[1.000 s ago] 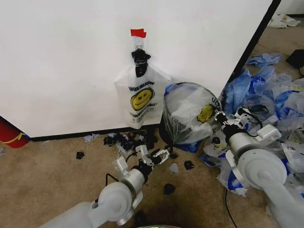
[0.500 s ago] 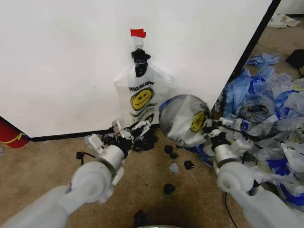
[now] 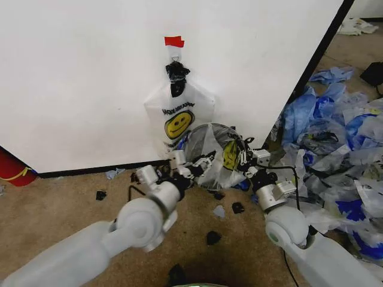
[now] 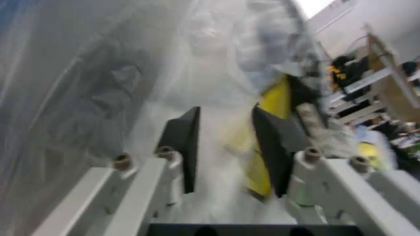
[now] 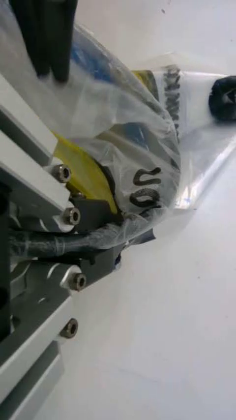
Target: Pick up the garbage bag from the wall and place it over the trash bin.
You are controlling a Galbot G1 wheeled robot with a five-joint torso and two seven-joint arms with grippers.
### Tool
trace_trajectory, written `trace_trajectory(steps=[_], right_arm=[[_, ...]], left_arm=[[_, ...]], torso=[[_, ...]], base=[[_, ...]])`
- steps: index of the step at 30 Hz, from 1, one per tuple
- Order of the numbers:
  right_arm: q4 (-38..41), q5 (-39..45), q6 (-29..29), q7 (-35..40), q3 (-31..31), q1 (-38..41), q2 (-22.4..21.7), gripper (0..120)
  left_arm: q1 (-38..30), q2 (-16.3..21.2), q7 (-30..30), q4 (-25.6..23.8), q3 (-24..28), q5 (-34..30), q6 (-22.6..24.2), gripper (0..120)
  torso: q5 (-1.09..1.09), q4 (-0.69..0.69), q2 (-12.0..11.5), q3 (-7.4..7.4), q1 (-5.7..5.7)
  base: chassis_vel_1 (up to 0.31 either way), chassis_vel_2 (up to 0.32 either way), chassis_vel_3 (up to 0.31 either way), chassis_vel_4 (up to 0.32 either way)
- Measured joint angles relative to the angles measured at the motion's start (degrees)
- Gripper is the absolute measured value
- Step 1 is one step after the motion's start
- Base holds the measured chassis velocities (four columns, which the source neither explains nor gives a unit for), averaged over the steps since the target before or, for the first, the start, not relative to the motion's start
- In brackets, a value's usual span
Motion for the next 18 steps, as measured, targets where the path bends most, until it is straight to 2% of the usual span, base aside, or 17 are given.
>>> trace_trajectory(steps=[8,18], right_arm=[[1.23,-0.13,0.15,-0.27,0.91,-0.85,-0.97,0],[3.86,0.32,-0.16,-0.64,0.37,-1.66,-2.15,0]], left_arm=[[-4.57,-0.13,-3.65,4.07,3.43,3.38,1.49,0],[-7.6,-3.8,-4.83,8.42,7.38,5.39,1.64,0]], torso=[[-0.01,0.02,0.0,0.0,0.0],[-0.01,0.01,0.0,0.0,0.0]], base=[[0.0,0.0,0.0,0.0],[0.0,0.0,0.0,0.0]])
